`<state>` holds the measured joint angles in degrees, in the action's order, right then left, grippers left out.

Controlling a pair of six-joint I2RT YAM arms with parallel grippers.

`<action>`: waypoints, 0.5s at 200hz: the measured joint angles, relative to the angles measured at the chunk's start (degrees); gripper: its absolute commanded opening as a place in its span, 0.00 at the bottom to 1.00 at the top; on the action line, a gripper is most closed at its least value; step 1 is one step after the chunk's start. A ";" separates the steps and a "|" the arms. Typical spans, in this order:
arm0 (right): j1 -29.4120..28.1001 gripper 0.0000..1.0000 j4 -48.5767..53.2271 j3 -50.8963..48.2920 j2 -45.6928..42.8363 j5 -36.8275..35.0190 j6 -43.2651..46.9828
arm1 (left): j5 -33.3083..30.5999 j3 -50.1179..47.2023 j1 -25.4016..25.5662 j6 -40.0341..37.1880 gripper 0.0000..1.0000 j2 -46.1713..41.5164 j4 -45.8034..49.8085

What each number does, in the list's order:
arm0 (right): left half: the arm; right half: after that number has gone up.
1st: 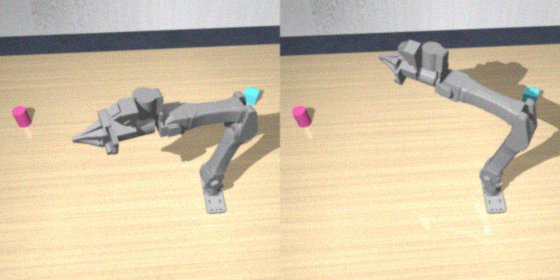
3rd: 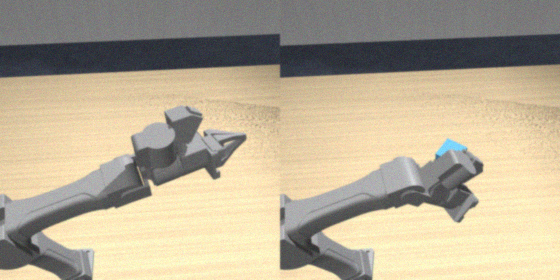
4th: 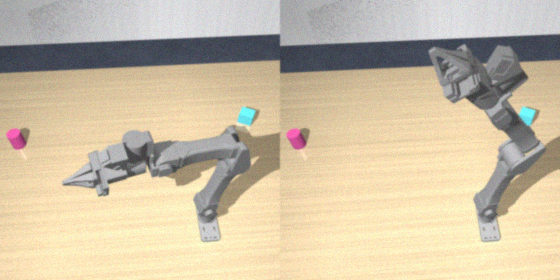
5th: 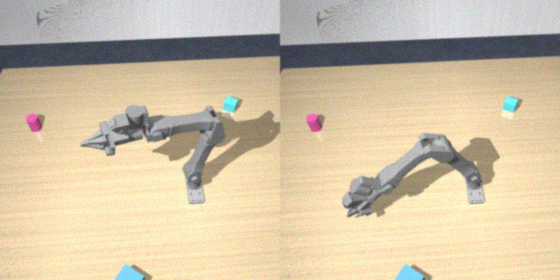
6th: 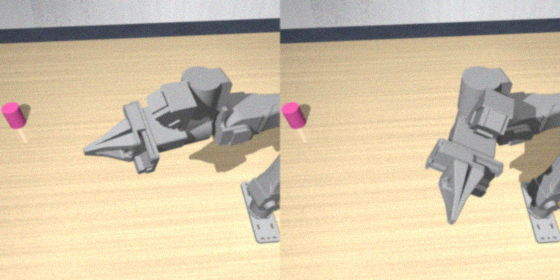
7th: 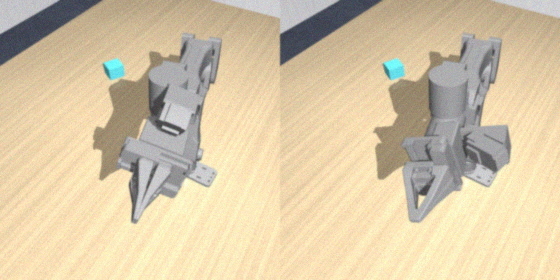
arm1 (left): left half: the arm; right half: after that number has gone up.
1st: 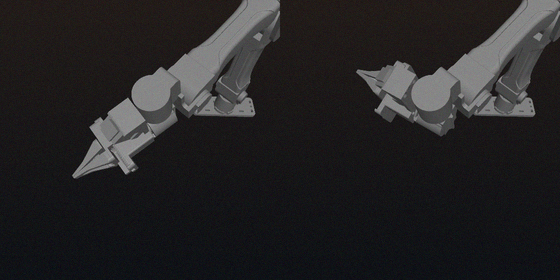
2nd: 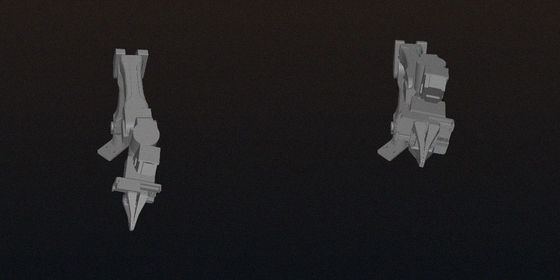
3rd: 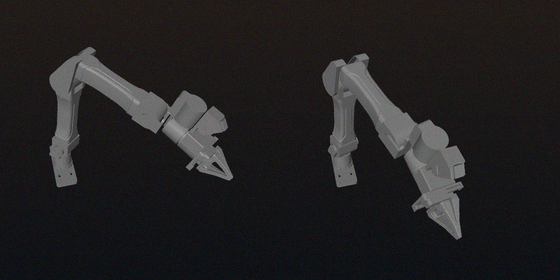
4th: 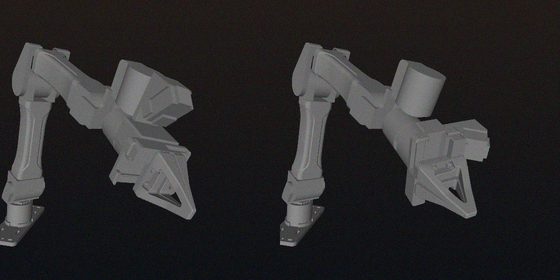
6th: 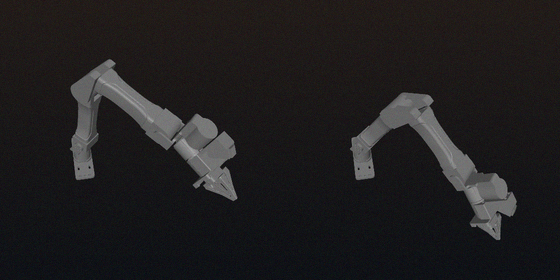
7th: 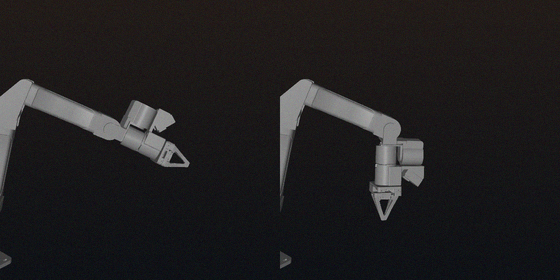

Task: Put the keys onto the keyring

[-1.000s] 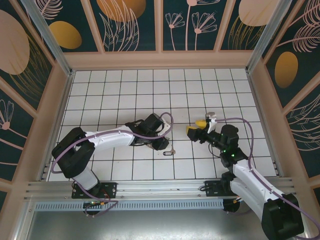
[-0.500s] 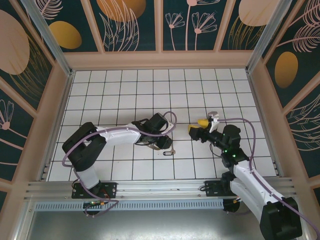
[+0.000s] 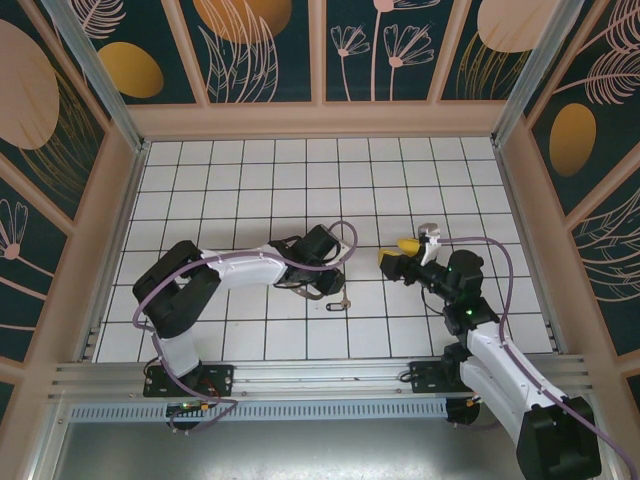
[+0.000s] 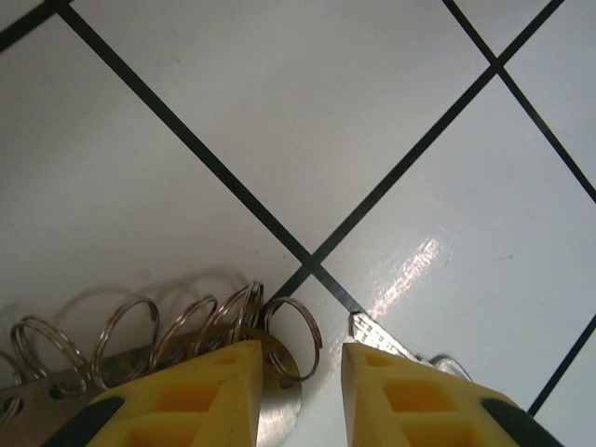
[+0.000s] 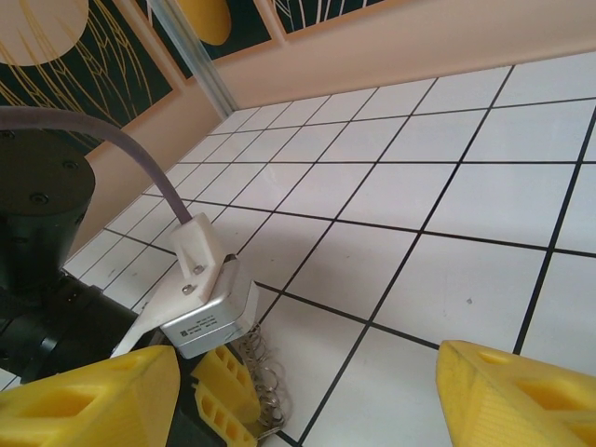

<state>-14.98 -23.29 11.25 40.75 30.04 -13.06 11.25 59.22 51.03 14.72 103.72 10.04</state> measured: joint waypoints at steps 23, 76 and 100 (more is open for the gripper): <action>0.31 0.73 -0.02 -0.13 -0.13 0.02 -0.28 | -0.66 0.59 0.00 0.00 0.26 1.01 -0.26; 1.07 0.74 0.00 -0.17 -0.72 0.07 -0.85 | -1.38 1.20 0.13 -0.04 0.25 2.12 -0.79; 1.22 0.73 -0.02 -0.17 -0.74 0.22 -0.90 | -2.78 2.10 0.63 -0.07 0.22 2.67 -0.79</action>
<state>-13.76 -23.31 11.07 40.01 30.26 -13.96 8.47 61.32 51.66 14.66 106.39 9.26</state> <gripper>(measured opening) 0.733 0.238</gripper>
